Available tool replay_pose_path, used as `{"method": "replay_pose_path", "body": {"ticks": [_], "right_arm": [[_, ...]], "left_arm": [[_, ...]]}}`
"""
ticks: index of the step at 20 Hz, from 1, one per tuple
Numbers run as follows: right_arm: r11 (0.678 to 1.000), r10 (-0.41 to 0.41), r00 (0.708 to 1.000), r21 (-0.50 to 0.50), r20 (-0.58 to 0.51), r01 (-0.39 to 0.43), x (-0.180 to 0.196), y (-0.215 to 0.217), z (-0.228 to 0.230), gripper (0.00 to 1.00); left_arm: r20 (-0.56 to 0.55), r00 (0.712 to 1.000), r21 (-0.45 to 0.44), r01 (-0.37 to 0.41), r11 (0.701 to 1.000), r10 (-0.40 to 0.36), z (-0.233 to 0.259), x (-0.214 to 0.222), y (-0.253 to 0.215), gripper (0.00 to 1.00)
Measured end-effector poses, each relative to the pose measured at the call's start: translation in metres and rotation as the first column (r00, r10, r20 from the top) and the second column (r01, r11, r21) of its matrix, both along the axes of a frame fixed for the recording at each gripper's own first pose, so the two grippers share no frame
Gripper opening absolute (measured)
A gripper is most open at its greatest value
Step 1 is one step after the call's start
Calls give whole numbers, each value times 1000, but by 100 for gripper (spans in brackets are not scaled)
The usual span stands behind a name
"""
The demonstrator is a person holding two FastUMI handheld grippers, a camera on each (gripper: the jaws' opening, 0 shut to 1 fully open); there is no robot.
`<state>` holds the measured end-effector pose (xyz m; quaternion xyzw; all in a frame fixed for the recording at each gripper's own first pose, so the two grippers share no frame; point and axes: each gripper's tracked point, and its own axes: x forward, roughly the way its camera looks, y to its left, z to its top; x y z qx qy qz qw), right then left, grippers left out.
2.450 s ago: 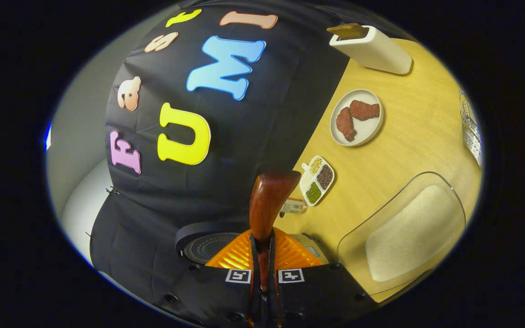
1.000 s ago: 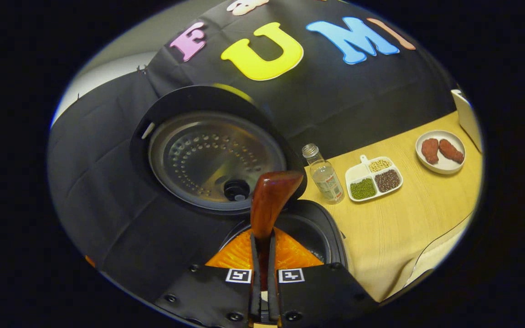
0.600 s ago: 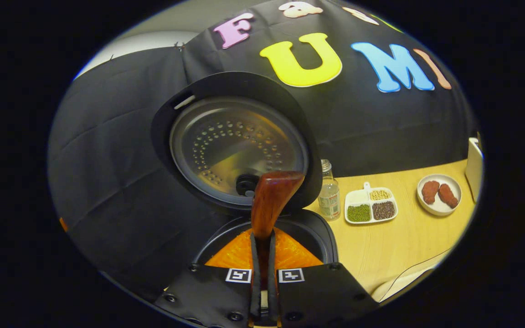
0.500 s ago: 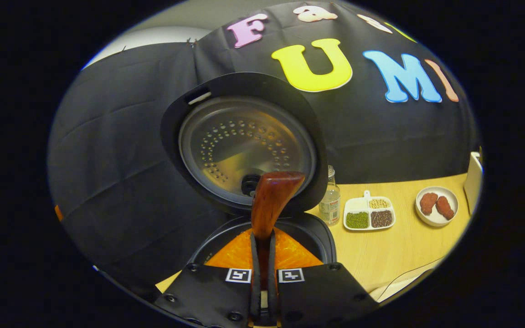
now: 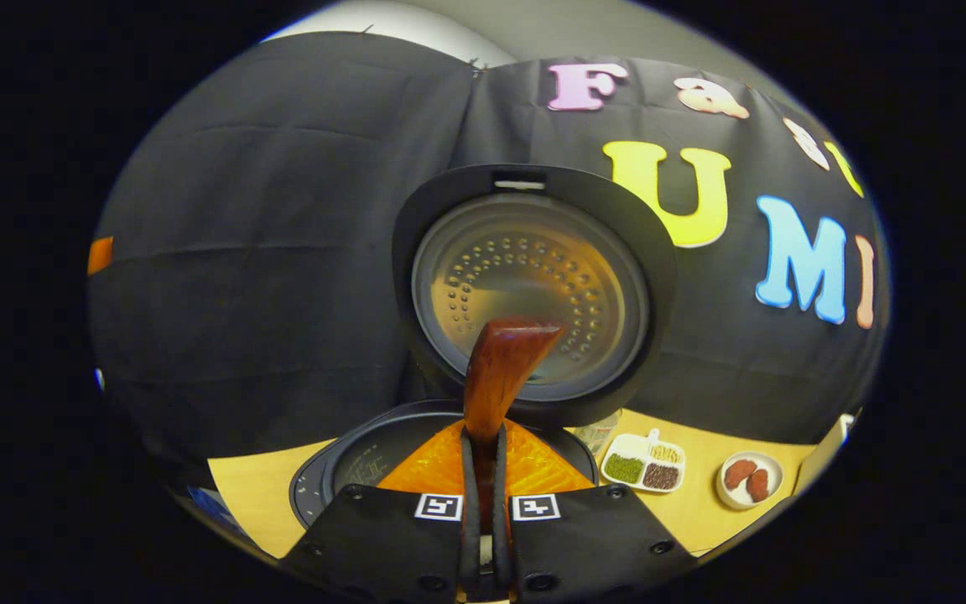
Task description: Close the left gripper, press the button to open the rice cooker; take a wooden spoon from the chopstick holder with the right hand, scoop a spoonful of rice and pour it into the rice cooker, then put the wooden spoon back into the chopstick holder.
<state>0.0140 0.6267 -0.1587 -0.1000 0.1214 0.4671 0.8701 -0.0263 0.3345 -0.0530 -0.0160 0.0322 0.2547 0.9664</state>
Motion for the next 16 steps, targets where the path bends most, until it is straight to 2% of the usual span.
{"method": "replay_pose_path", "body": {"ticks": [4, 5, 6, 10, 11, 12, 14, 16], "right_arm": [[996, 73, 979, -71, 193, -60, -10, 9, 9, 7], [994, 89, 970, -90, 226, -70, -12, 11, 7, 4], [991, 103, 962, -107, 254, -78, -15, 13, 6, 7], [980, 147, 917, -178, 371, -85, -19, 16, 4, 7], [977, 154, 905, -197, 397, -80, -18, 16, 2, 4], [975, 158, 896, -210, 414, -76, -19, 15, 0, 7], [974, 158, 905, -211, 395, -78, -20, 18, -5, 10], [981, 134, 930, -178, 343, -76, -18, 16, -5, 7]], "left_arm": [[6, 1000, 5, 2, 1000, -2, 3, 3, 0, 87], [7, 1000, 9, 3, 1000, -3, 5, 3, 1, 87], [7, 1000, 12, 4, 1000, -4, 5, 5, 0, 87], [0, 1000, 10, 4, 1000, -4, 1, 5, 0, 87], [-2, 1000, 7, 4, 1000, -4, -1, 6, 1, 87], [-3, 1000, 3, 3, 1000, -3, -2, 6, 1, 88], [-6, 1000, -3, 1, 1000, -1, -4, 6, 3, 87], [-6, 1000, -1, 2, 1000, -2, -2, 5, 2, 87]]}}
